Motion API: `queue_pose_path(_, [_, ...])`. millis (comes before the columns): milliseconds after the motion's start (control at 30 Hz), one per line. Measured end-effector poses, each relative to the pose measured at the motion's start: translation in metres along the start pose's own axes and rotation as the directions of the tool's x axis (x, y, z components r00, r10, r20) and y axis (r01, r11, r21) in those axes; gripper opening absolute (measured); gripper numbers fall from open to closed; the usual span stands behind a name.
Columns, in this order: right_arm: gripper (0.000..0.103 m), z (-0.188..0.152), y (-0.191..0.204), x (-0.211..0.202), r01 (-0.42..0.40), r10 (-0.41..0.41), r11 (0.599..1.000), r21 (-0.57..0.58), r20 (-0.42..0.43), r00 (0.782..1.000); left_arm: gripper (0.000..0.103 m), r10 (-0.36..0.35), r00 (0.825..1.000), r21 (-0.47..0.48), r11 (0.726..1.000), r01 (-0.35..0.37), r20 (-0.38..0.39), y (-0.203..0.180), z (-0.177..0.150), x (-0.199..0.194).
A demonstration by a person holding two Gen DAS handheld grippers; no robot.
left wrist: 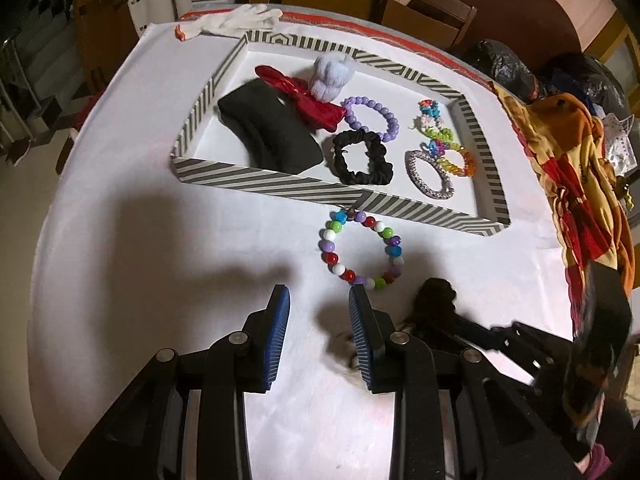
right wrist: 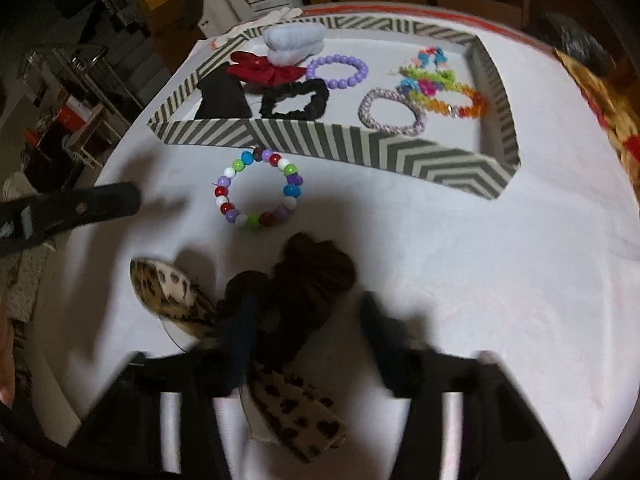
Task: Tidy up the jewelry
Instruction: 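Grasp the leopard bow with the right tool while the left tool grasps the rainbow bracelet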
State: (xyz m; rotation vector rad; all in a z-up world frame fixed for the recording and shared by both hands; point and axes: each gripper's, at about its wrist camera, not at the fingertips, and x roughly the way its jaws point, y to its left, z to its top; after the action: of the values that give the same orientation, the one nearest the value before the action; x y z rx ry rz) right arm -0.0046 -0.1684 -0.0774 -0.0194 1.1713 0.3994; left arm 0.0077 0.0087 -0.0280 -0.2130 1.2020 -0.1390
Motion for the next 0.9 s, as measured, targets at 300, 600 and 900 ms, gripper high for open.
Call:
queue_pose_path(300, [0.016,-0.007,-0.027,-0.012,0.029,-0.029,0.999,-0.016,-0.039,0.999,0.012,0.015,1.000,-0.001,1.000,-0.015,-0.026,-0.012,0.013,0.029])
queue_pose_path(600, [0.017,-0.014,-0.042,-0.013,0.010,-0.011,1.000,-0.008,-0.053,0.999,0.012,0.057,0.997,0.016,0.998,-0.057,-0.046,-0.023,0.020,0.058])
queue_pose_path(900, [0.018,-0.016,-0.042,-0.013,-0.003,0.002,1.000,-0.019,-0.042,0.999,0.000,0.051,0.999,0.035,0.998,-0.051,0.009,-0.019,0.024,0.060])
